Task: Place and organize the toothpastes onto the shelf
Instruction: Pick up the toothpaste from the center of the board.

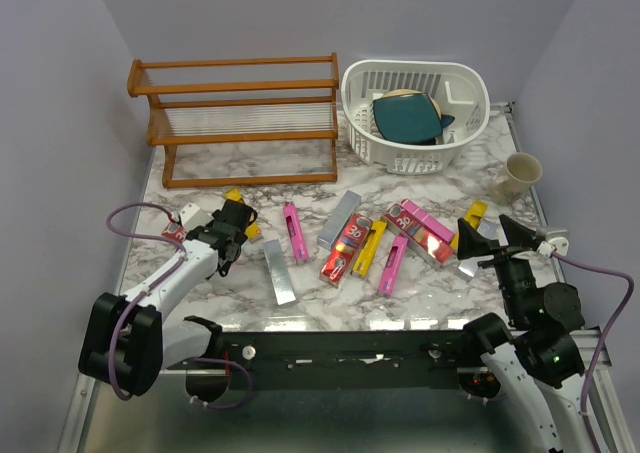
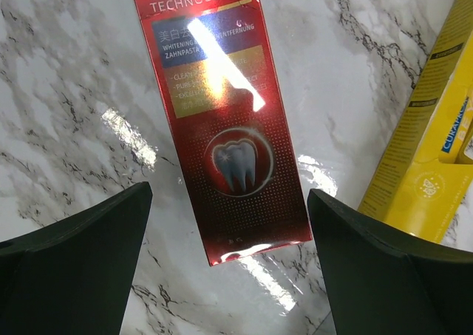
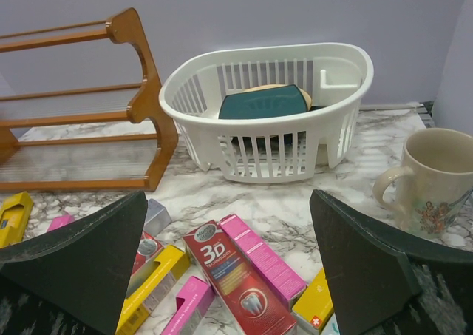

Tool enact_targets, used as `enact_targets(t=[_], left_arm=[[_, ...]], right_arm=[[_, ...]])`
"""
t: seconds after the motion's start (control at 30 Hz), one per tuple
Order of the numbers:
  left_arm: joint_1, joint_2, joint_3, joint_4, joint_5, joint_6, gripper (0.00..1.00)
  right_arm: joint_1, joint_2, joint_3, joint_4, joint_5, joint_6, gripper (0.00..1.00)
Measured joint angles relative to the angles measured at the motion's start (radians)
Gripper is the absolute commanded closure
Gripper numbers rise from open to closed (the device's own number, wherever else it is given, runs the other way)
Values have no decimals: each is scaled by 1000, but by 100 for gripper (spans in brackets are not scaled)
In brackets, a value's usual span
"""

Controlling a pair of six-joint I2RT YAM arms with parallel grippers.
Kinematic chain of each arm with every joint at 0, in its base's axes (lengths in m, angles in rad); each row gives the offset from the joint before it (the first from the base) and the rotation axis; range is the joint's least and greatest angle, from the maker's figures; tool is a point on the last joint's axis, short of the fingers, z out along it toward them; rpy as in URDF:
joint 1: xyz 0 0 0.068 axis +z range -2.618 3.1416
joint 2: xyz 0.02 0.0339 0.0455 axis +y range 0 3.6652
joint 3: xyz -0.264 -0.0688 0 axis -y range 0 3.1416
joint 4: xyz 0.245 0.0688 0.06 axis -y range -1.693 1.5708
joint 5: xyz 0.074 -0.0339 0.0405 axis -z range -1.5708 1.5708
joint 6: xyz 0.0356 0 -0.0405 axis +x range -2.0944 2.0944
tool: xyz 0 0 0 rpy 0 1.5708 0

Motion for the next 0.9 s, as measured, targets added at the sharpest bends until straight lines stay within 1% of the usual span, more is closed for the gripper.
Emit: enact_targets(t=[0.17,0.27,0.3,0.33,0.4,0.43,0.5,0.53,0.63,0.9], left_arm=[[0,42,-21,34,0,-12,2],[-5,53,-26,40,0,-19,7],[-6,53,-27,40,0,-22,10],[-6,53,-27,40,0,-24,15],[-6,45,-32,41,-1,-27,22],[-6,39,-36,40,-2,-27,28],[-6,13,-48,39,-6,-31,34],[-6,0,-55,39,-6,-29,38],[-6,-34,-68,42,-10,-26,45],[-6,-96,-85,55,-8,47,46]], right_arm=[[3,0,0,0,3,0,0],[7,0,0,0,3,0,0],[8,0,0,0,4,0,0],[8,0,0,0,4,0,0],[11,0,0,0,4,0,0],[13,0,0,0,4,0,0],[13,0,0,0,5,0,0],[13,0,0,0,5,0,0],[13,0,0,0,5,0,0],[24,0,0,-4,10,0,0]])
